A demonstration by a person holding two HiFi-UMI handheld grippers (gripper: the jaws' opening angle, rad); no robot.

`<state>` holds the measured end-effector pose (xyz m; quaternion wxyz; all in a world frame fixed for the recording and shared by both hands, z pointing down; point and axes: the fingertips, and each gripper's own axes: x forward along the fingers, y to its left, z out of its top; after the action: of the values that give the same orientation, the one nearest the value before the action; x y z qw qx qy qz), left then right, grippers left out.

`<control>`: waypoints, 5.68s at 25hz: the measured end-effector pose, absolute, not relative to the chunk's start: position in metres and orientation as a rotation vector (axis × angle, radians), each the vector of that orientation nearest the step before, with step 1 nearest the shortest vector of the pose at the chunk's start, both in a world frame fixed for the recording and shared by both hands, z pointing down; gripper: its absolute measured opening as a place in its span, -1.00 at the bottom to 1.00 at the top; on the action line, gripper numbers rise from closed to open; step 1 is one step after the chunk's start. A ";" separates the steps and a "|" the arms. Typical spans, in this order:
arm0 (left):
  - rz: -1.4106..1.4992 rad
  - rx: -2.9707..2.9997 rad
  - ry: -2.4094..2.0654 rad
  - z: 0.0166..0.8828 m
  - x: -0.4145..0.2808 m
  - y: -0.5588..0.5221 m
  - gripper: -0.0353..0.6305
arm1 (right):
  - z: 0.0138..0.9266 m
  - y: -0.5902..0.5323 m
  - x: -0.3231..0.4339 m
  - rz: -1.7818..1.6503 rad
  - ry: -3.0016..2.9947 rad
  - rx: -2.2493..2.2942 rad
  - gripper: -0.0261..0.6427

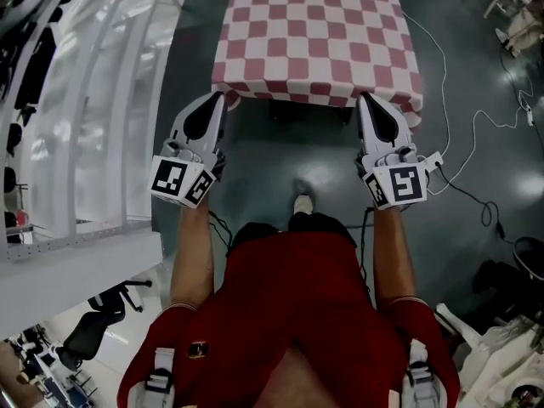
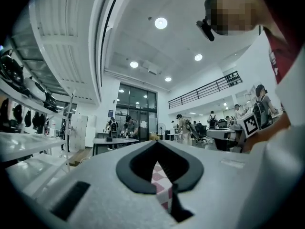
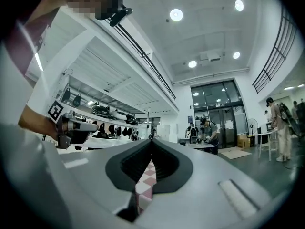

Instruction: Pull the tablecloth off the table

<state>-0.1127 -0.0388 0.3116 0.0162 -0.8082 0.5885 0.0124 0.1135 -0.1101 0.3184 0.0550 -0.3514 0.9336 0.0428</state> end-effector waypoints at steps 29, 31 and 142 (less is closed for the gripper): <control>-0.112 -2.588 1.949 0.397 -0.277 -0.299 -0.88 | 0.348 -0.341 -0.027 0.028 2.883 -1.162 -0.89; -0.127 -2.608 1.952 0.405 -0.295 -0.315 -0.88 | 0.348 -0.352 -0.042 0.031 2.885 -1.184 -0.89; -0.331 -2.838 2.014 0.454 -0.091 -0.502 -0.87 | 0.593 -0.590 0.308 -0.899 2.954 -1.724 -0.45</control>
<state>-0.0913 -0.5022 0.4540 -0.1760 -0.7991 0.5672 -0.0932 0.3085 -0.5901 0.5933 -0.1963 -0.4781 0.8191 -0.2491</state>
